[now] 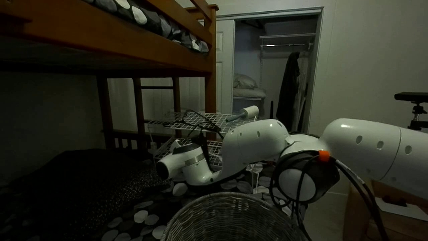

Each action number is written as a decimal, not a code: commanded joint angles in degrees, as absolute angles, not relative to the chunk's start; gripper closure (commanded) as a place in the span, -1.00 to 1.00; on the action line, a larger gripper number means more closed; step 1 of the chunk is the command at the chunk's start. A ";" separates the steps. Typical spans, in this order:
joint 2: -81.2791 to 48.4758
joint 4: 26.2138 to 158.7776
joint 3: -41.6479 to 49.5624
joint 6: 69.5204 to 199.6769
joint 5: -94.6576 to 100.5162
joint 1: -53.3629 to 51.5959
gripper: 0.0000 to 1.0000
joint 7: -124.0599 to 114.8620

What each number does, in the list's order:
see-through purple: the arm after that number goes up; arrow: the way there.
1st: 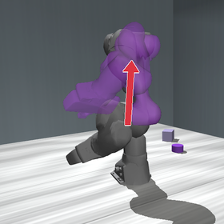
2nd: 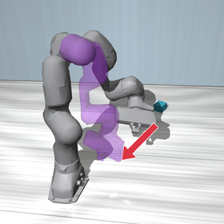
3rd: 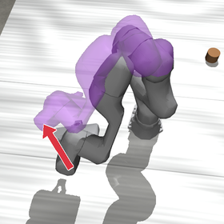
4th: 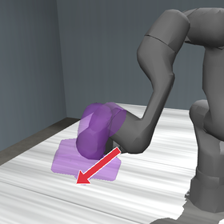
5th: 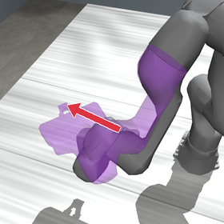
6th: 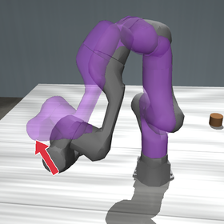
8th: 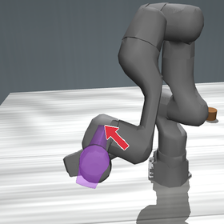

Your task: Take the hanger out of the basket

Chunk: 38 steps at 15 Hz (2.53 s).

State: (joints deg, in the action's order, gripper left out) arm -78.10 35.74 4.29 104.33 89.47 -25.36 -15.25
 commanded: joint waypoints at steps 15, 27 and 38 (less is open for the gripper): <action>-61.62 43.66 -6.35 97.16 79.94 -37.68 -1.00 -14.14; -38.98 67.41 -17.55 102.19 64.37 -24.08 -1.00 -26.01; -35.11 75.94 -14.66 104.98 61.46 -23.56 -1.00 -35.12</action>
